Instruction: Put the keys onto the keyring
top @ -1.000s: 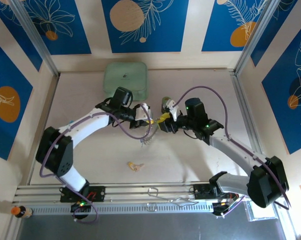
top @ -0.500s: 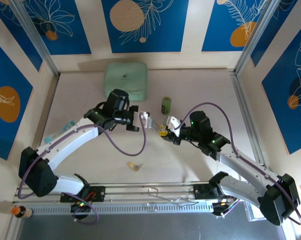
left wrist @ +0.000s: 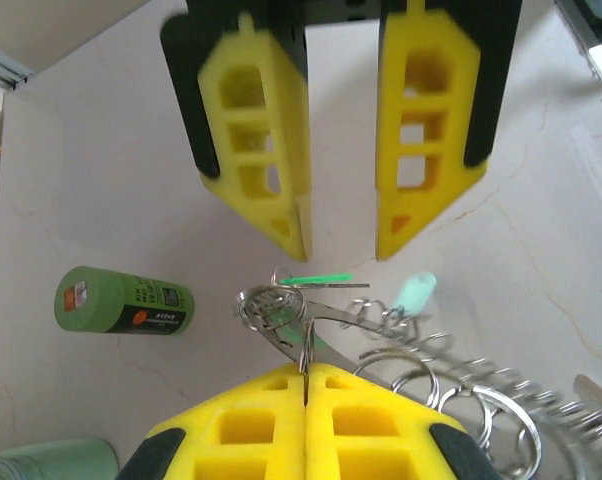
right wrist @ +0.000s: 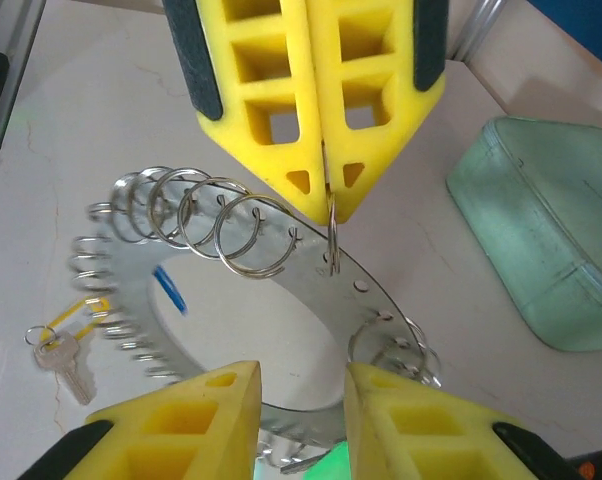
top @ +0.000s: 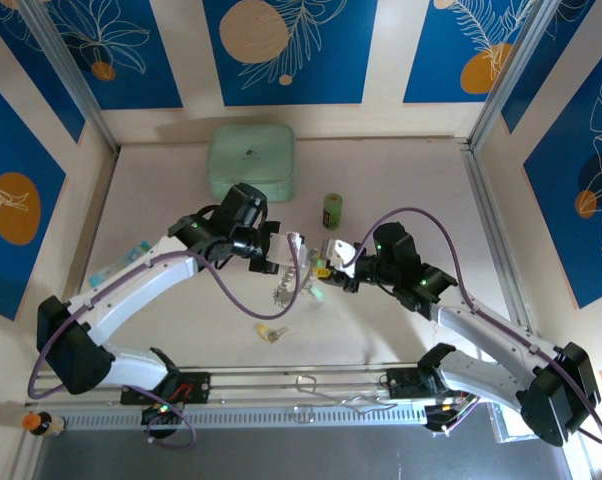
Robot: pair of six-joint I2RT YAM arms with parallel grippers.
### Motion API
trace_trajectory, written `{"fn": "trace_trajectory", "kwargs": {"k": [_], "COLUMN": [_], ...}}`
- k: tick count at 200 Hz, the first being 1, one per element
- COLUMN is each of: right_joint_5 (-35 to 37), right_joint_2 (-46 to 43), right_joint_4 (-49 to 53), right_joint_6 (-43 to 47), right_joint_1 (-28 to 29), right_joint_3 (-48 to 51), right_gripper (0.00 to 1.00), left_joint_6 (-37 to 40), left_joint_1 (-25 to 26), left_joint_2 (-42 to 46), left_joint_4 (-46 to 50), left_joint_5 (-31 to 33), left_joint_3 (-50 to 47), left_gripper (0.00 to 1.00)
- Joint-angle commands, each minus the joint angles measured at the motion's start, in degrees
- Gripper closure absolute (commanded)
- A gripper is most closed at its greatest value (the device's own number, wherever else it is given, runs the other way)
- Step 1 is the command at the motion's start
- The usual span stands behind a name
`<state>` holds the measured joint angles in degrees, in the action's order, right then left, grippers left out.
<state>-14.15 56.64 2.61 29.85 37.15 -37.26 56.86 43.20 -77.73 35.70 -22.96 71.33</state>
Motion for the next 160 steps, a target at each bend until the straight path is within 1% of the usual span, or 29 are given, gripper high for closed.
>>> {"fn": "trace_trajectory", "kwargs": {"k": [1, 49, 78, 105, 123, 160], "right_joint_5": [-0.7, -3.7, -3.1, -3.0, -3.1, -3.0], "right_joint_2": [1.4, 2.0, 2.9, 3.4, 3.4, 3.3], "right_joint_4": [-0.4, -4.3, -6.1, -7.0, -7.2, -7.3], "right_joint_6": [0.2, -2.8, -3.4, -3.5, -3.5, -3.7], "right_joint_1": [0.9, 1.7, 2.9, 3.3, 3.4, 3.4], "right_joint_3": [-2.2, -1.3, -1.1, -1.0, -1.0, -0.9], "right_gripper": [0.71, 0.73, 0.73, 0.77, 0.81, 0.82], "left_joint_6": [-2.2, -2.0, -1.7, -1.5, -1.5, -1.7], "left_joint_1": [0.6, 1.4, 1.7, 1.9, 1.9, 1.9], "left_joint_2": [0.7, 0.8, 1.1, 1.1, 1.2, 1.0], "left_joint_4": [2.7, 2.4, 1.4, 1.6, 1.7, 1.7], "left_joint_5": [-3.4, -3.3, -3.7, -3.5, -3.1, -2.3], "left_joint_3": [1.9, 1.4, 0.7, 0.8, 0.8, 0.9], "left_gripper": [1.0, 1.0, 1.0, 1.0, 1.0, 1.0]}}
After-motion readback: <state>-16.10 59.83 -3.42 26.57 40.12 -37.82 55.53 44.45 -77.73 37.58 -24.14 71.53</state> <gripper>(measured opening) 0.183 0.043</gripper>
